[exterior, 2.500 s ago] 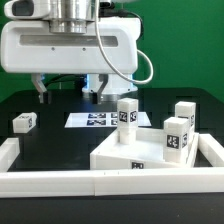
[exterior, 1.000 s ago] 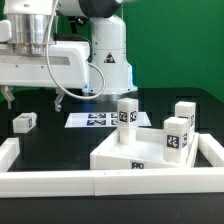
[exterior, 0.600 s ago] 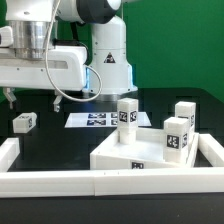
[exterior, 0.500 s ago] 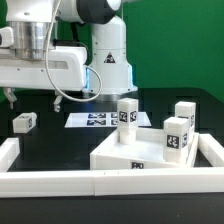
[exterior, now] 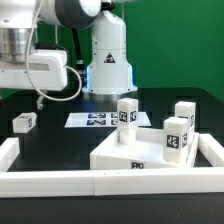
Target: Assemble square table
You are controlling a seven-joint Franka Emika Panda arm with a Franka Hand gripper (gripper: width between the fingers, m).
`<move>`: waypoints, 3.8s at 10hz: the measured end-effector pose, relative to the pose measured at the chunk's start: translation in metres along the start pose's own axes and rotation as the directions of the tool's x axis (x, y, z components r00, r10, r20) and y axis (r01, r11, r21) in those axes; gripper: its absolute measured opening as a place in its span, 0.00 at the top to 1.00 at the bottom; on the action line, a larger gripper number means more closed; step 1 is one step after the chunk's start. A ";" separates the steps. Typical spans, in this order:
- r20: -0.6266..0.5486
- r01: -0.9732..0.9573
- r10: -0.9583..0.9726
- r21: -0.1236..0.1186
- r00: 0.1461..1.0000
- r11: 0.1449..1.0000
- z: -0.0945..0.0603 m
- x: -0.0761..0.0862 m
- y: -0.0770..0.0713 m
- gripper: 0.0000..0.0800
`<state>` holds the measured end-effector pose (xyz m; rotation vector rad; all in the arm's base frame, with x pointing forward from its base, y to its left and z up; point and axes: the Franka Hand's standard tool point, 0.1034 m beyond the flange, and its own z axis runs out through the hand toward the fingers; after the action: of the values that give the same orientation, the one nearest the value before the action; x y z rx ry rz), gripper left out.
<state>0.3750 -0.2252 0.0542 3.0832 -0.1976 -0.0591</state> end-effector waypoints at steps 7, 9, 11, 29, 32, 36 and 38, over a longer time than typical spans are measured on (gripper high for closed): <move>0.038 -0.008 0.007 0.010 0.999 1.000 0.009 -0.023 0.000 0.19; 0.056 -0.003 0.002 0.024 0.998 1.000 0.010 -0.023 -0.003 0.19; 0.184 0.004 -0.017 0.075 0.983 0.997 0.013 -0.022 -0.009 0.19; 0.798 -0.048 -0.037 0.082 0.601 0.995 0.039 -0.027 -0.003 0.19; 0.789 -0.037 -0.037 0.075 0.613 0.996 0.045 -0.026 -0.001 0.50; 0.789 -0.037 -0.036 0.074 0.613 0.997 0.046 -0.026 0.000 0.64; 0.789 -0.038 -0.035 0.074 0.613 0.997 0.046 -0.026 0.000 0.64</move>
Offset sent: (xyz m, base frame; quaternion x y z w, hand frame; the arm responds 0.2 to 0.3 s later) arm -0.0300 0.0000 0.0000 0.0000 0.0000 0.0000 1.0000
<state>0.3470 -0.2237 0.0093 2.8734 -0.2268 -1.4674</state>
